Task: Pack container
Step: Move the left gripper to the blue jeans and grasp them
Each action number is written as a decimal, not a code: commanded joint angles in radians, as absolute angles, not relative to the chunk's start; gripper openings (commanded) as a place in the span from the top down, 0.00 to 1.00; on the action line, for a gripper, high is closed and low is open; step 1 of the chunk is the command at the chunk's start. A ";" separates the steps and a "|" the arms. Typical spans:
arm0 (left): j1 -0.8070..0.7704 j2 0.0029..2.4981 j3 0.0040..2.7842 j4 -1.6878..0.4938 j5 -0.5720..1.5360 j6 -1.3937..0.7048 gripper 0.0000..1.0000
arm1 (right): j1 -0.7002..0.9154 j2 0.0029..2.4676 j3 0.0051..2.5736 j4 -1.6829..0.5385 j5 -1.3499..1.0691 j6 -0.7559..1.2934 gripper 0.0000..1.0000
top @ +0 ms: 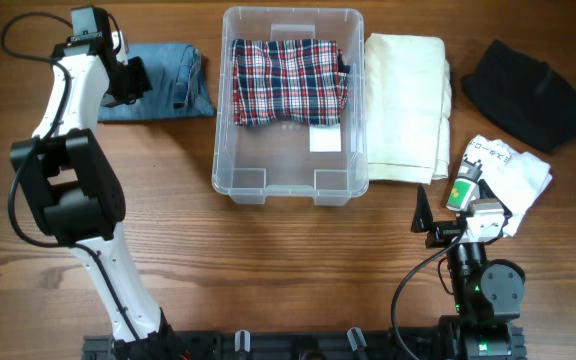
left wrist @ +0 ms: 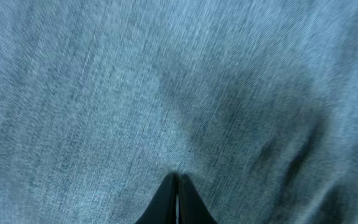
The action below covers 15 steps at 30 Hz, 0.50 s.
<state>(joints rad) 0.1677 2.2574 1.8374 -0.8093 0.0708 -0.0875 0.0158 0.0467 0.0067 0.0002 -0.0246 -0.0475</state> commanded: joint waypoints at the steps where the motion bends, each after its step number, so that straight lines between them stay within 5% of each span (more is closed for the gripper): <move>1: 0.167 2.276 1.829 -0.820 0.047 -0.086 0.96 | 0.012 0.043 0.006 0.006 -0.016 -0.052 0.00; 15: 0.167 2.187 1.837 -0.670 -0.001 -0.051 0.96 | 0.012 0.043 0.006 0.006 -0.016 -0.052 0.00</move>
